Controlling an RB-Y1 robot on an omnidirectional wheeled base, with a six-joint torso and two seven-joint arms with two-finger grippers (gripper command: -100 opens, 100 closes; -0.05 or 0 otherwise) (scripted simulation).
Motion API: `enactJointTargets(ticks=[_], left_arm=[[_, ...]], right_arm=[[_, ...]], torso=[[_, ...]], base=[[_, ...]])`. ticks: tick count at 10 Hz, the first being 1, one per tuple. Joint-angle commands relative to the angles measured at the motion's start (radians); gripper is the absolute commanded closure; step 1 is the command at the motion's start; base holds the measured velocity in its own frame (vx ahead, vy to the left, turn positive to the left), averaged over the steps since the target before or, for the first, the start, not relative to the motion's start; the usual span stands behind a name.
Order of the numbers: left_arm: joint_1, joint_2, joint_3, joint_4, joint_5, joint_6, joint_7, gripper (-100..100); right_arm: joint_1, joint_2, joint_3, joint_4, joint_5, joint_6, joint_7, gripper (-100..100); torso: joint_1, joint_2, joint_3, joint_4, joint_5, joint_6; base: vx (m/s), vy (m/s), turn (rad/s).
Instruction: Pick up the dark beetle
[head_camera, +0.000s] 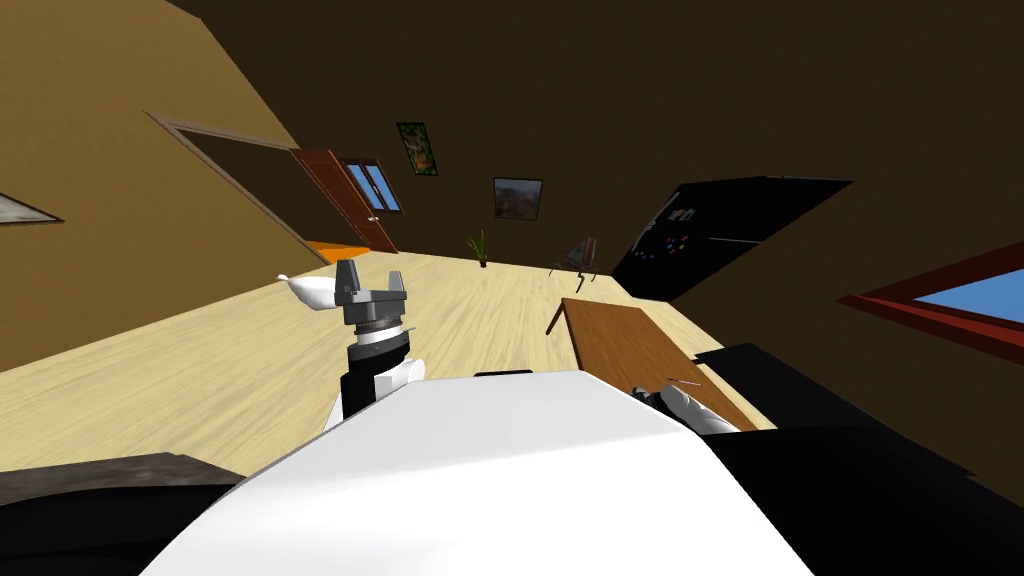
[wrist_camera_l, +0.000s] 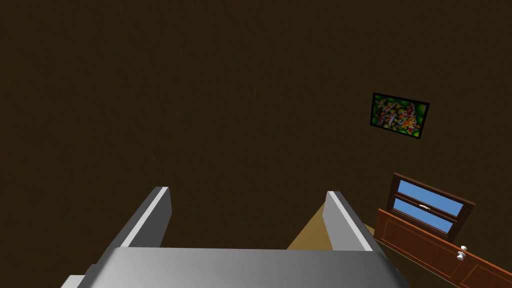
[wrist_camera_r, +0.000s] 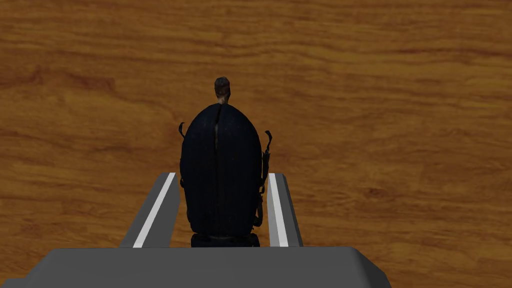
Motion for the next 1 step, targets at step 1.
enactJointTargets(ticks=[1], left_arm=[[0.000,0.000,0.000,0.000,0.000,0.000,0.000,0]], right_arm=[[0.000,0.000,0.000,0.000,0.000,0.000,0.000,0]], torso=[[0.000,0.000,0.000,0.000,0.000,0.000]], base=[[0.004,0.006,0.003]])
